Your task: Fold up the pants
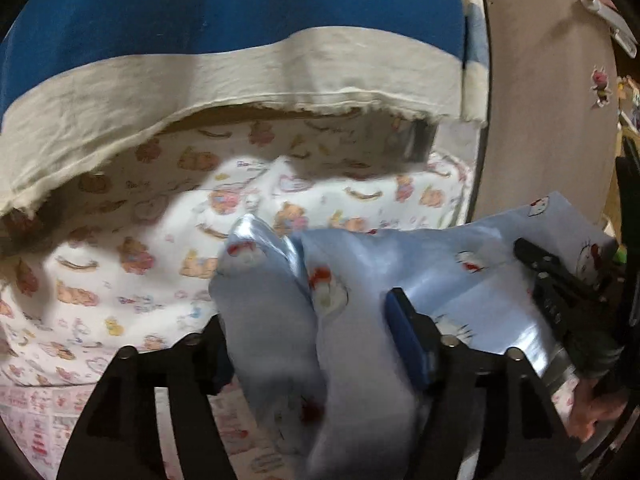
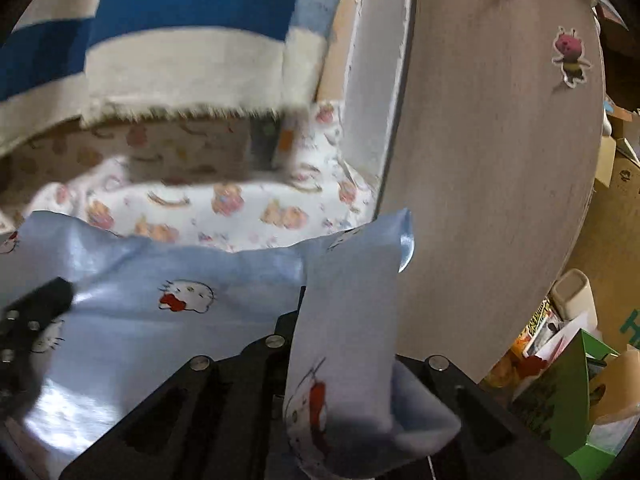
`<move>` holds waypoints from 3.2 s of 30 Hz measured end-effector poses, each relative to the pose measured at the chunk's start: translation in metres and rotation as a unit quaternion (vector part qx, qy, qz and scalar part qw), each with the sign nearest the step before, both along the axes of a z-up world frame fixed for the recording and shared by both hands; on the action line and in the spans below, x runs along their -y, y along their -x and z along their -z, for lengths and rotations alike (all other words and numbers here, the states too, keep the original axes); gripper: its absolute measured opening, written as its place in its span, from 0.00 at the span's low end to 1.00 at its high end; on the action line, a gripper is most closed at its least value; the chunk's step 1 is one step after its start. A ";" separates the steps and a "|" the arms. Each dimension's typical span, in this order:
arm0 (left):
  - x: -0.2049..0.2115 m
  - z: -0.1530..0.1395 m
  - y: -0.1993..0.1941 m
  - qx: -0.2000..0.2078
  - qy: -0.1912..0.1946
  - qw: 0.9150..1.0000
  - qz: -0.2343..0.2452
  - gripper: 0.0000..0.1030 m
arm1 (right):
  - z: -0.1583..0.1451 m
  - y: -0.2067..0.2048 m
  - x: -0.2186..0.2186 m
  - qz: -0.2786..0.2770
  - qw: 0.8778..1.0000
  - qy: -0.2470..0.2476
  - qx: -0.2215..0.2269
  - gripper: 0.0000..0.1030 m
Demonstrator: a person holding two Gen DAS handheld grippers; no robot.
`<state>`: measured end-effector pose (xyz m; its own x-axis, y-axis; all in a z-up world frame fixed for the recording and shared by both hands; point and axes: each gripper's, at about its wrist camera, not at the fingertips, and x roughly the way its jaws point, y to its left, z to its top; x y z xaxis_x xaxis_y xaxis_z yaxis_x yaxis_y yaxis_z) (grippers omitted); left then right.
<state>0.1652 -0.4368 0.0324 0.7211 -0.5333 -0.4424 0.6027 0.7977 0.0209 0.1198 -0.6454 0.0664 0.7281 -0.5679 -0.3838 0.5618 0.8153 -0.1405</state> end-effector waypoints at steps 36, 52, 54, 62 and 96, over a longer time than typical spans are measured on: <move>-0.207 -0.113 0.102 0.171 0.100 0.978 -0.059 0.99 | -0.121 0.117 -0.150 -0.120 0.972 -0.007 0.201 0.99; -0.231 -0.033 0.082 0.148 0.064 0.984 -0.069 0.99 | -0.027 0.083 -0.180 -0.119 0.982 -0.026 0.142 0.99; -0.233 -0.020 0.077 0.142 0.062 0.985 -0.071 0.99 | -0.016 0.079 -0.181 -0.118 0.983 -0.020 0.137 0.99; -0.249 0.015 0.055 0.104 0.057 0.988 -0.095 0.99 | 0.013 0.064 -0.180 -0.115 0.987 -0.028 0.109 0.99; -0.252 0.029 0.047 0.080 0.055 0.990 -0.105 0.99 | 0.024 0.064 -0.189 -0.137 0.985 -0.007 0.105 0.99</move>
<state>0.1186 -0.1852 0.0034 0.8776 -0.4023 -0.2606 0.4187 0.9081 0.0084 0.0556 -0.4562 0.0420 0.9172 -0.3355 -0.2149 0.3365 0.9411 -0.0329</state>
